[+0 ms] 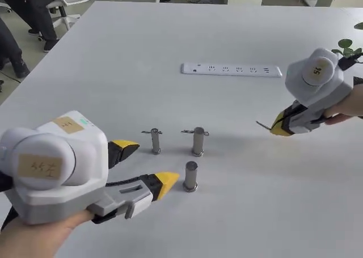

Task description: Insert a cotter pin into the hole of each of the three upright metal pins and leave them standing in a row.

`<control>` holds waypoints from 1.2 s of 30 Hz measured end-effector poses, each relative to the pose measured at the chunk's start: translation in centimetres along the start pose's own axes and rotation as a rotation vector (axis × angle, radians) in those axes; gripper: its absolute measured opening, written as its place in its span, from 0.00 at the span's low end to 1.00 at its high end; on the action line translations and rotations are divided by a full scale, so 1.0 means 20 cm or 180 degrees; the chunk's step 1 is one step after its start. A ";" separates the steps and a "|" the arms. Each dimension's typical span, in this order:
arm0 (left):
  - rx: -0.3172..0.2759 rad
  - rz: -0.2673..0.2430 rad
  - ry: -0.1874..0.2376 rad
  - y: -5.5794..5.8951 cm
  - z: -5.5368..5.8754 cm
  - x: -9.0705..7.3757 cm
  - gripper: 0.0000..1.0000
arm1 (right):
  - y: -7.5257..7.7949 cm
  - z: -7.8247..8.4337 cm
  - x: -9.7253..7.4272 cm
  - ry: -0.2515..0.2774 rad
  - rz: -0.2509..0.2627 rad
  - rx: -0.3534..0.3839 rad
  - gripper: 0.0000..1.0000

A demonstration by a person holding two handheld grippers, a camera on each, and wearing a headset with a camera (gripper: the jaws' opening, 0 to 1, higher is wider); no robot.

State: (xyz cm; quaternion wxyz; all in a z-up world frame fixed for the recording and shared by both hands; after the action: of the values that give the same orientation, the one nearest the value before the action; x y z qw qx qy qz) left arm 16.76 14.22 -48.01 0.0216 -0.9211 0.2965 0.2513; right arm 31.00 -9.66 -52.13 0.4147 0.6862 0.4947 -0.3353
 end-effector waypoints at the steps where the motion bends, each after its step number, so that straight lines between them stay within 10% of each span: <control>1: 0.0008 0.0023 -0.0007 0.01 0.00 0.00 0.44 | -0.02 -0.03 -0.02 0.0054 -0.0004 -0.0042 0.00; 24: -0.0638 0.0571 0.0045 0.05 -0.13 0.09 0.29 | -0.44 -0.56 -0.14 0.0794 -0.0248 -0.1142 0.00; 36: -0.1034 0.0735 -0.0031 0.06 -0.13 0.11 0.15 | -0.50 -0.67 -0.13 0.0854 -0.0308 -0.1596 0.00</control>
State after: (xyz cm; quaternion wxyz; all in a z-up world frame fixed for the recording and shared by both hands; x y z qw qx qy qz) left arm 18.72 11.52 -46.54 -0.1548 -0.8712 0.3556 0.3011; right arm 21.39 2.96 -46.51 0.4856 0.5761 0.6448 -0.1281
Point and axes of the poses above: the centre of the closed fingertips' face, and the gripper's own axes: x roughly forward along the fingers, y roughly to its right, z roughly out of its underside, the point moved 5 cm from there along -x, roughly backward along the fingers, and after that the axes turned 6 degrees about -x, right-handed, at the moved point
